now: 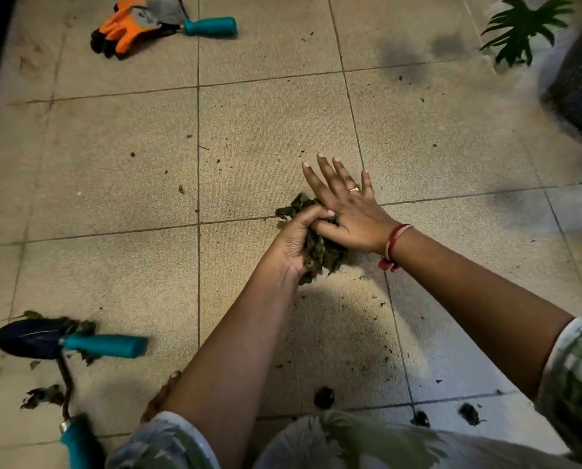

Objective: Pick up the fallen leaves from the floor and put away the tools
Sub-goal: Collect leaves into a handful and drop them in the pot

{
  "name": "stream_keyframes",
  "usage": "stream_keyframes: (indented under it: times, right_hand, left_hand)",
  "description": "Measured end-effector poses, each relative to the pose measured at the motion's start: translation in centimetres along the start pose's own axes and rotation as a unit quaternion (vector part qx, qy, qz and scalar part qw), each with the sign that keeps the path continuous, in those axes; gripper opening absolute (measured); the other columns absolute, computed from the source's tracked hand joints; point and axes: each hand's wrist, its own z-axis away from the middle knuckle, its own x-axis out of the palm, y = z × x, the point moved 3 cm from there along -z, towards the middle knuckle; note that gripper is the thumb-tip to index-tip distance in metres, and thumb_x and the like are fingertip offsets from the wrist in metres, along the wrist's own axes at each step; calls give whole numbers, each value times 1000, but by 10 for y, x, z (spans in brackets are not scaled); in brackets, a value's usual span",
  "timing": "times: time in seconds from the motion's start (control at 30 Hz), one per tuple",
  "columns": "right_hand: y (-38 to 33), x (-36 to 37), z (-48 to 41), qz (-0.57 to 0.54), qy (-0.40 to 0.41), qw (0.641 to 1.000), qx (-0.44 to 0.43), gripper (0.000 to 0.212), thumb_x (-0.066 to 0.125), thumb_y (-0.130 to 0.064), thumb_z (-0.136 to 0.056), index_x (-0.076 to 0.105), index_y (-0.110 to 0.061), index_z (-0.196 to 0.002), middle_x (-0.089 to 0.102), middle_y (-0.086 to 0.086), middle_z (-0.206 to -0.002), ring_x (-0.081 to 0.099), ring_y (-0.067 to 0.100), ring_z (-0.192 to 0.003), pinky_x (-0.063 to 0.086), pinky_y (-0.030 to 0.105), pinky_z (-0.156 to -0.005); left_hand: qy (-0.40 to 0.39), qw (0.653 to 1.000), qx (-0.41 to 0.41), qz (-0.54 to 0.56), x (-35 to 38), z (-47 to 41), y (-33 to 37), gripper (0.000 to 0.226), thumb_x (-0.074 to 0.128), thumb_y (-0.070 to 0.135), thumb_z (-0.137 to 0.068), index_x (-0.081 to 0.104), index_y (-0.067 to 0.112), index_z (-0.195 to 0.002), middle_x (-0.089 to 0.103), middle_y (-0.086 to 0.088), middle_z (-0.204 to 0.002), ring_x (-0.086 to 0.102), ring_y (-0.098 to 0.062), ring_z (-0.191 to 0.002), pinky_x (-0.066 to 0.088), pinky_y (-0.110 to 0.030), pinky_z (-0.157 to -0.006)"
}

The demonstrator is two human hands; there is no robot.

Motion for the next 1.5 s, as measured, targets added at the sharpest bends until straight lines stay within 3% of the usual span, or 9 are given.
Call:
stream_keyframes:
  times: [0.17, 0.33, 0.5, 0.83, 1.0, 1.13, 1.23, 1.4, 1.5]
  right_hand:
    - [-1, 4, -3, -192, -26, 981, 14, 118, 38, -92, -55, -26, -44, -141, -21, -3, -157, -15, 23, -145, -6, 58, -113]
    - [-12, 38, 42, -167, 18, 983, 77, 80, 21, -75, -84, -3, -37, -150, -6, -9, -158, 4, 18, -145, 12, 47, -115]
    - [-57, 86, 73, 50, -25, 990, -131, 50, 37, -28, -99, 33, -13, -146, 32, 15, -151, 34, 31, -137, 20, 41, -112]
    - [-77, 74, 65, 135, -2, 971, -197, 29, 70, -4, -74, 70, -5, -104, 66, 14, -109, 65, 26, -90, 57, 29, -57]
    - [-84, 61, 57, 127, -79, 973, -175, 24, 46, -1, -91, 63, -10, -105, 58, 4, -104, 56, 19, -89, 50, 28, -71]
    - [-63, 40, 39, -24, -16, 1000, 11, 16, 48, -10, -96, 64, -12, -93, 61, 0, -91, 54, 10, -75, 49, 16, -74]
    - [-24, 17, 30, -247, 30, 948, 201, 6, 67, -7, -83, 71, -11, -80, 65, -8, -75, 61, 0, -69, 49, 7, -58]
    - [-1, 2, 36, -631, 45, 715, 298, 5, 67, 5, -80, 67, 0, -80, 71, 5, -67, 66, 13, -64, 53, 16, -55]
    - [-4, -3, 32, -641, 67, 715, 272, 6, 68, 3, -79, 68, -2, -82, 70, 8, -74, 65, 14, -67, 55, 18, -63]
  left_hand:
    - [57, 990, 43, 122, -34, 8, 8, 31, 62, 5, -70, 59, 5, -101, 65, -7, -76, 61, -16, -63, 54, -27, -62]
    - [-8, 949, 149, 279, -72, 20, 40, 67, 82, -11, -29, 56, 6, -88, 63, -7, -71, 59, -13, -52, 47, -18, -39]
    - [6, 942, 192, 275, -86, 22, 58, 72, 80, -12, -19, 46, 9, -79, 58, -4, -65, 56, -12, -50, 42, -15, -36]
    - [-10, 944, 208, 257, -88, 30, 68, 63, 79, -10, -22, 51, 7, -76, 60, -3, -66, 56, -11, -51, 42, -15, -36]
    - [-10, 956, 182, 231, -94, 36, 62, 61, 80, -7, -27, 49, 9, -78, 60, -1, -68, 56, -10, -52, 43, -15, -38]
    - [22, 970, 138, 200, -94, 37, 48, 64, 77, -5, -29, 48, 10, -84, 58, -3, -68, 55, -11, -52, 43, -17, -36]
    - [60, 978, 97, 176, -91, 35, 34, 55, 73, -3, -35, 49, 9, -84, 57, -4, -70, 54, -12, -52, 41, -18, -35]
    - [71, 989, 28, 125, -76, 32, 16, 36, 61, 1, -51, 49, 9, -83, 55, -5, -72, 53, -11, -51, 40, -16, -35]
    - [40, 997, -16, 70, -57, 27, 0, 49, 70, 2, -45, 51, 6, -89, 57, -7, -77, 55, -12, -54, 42, -16, -37]
